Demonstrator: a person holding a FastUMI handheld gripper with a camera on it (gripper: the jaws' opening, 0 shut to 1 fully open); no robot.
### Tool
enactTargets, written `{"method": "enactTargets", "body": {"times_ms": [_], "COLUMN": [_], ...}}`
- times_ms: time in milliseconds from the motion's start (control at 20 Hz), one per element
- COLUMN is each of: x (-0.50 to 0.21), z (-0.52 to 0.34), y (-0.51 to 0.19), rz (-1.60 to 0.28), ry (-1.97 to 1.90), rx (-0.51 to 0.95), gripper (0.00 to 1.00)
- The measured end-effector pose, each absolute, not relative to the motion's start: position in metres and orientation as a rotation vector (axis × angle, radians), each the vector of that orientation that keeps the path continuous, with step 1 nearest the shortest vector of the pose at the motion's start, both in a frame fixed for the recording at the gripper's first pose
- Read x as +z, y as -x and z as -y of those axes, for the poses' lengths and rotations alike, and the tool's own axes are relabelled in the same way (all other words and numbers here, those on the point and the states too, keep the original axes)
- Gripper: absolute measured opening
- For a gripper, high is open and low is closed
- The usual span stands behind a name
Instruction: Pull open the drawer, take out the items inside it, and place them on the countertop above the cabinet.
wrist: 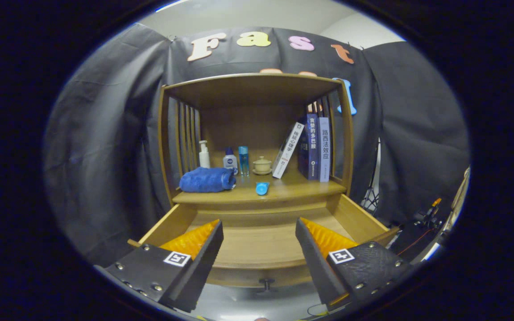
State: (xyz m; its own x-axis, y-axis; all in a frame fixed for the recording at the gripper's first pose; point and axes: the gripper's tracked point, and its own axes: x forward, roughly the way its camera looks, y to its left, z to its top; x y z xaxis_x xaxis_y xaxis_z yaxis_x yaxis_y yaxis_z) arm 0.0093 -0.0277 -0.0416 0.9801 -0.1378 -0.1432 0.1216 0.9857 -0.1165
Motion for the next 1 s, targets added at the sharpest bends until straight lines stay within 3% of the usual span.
{"method": "enactTargets", "body": {"times_ms": [500,1000], "x": [-0.115,-0.18], "z": [0.034,0.05], "y": [0.021,-0.014], "rz": [-0.199,-0.202], "ry": [0.157,0.133], "rx": [-0.148,-0.152], "gripper": [0.97,1.0]}}
